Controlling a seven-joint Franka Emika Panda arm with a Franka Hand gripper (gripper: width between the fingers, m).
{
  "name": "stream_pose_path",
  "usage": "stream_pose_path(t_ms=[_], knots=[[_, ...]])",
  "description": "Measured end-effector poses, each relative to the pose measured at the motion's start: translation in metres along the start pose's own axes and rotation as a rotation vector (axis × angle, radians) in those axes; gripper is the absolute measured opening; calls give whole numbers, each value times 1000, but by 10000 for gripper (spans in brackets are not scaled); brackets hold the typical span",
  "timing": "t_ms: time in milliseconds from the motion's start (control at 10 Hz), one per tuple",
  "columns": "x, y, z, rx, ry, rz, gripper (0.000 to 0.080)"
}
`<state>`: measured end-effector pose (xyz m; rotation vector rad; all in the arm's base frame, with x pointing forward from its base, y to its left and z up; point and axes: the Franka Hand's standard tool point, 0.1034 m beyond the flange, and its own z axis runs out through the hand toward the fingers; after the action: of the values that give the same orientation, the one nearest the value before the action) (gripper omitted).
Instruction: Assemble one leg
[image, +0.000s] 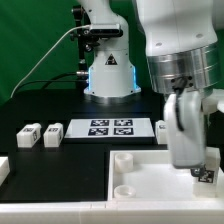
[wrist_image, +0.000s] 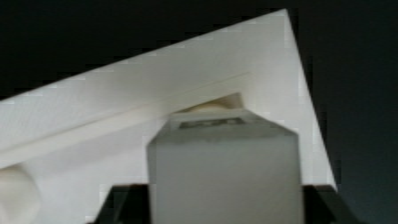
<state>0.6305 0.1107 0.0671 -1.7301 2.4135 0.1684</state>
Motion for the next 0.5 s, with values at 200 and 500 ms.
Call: stream_pose_path(t_ms=[200,500], knots=[[1,0,1,5,-1,23,302],[-3,3,2,3,24,-319,532]])
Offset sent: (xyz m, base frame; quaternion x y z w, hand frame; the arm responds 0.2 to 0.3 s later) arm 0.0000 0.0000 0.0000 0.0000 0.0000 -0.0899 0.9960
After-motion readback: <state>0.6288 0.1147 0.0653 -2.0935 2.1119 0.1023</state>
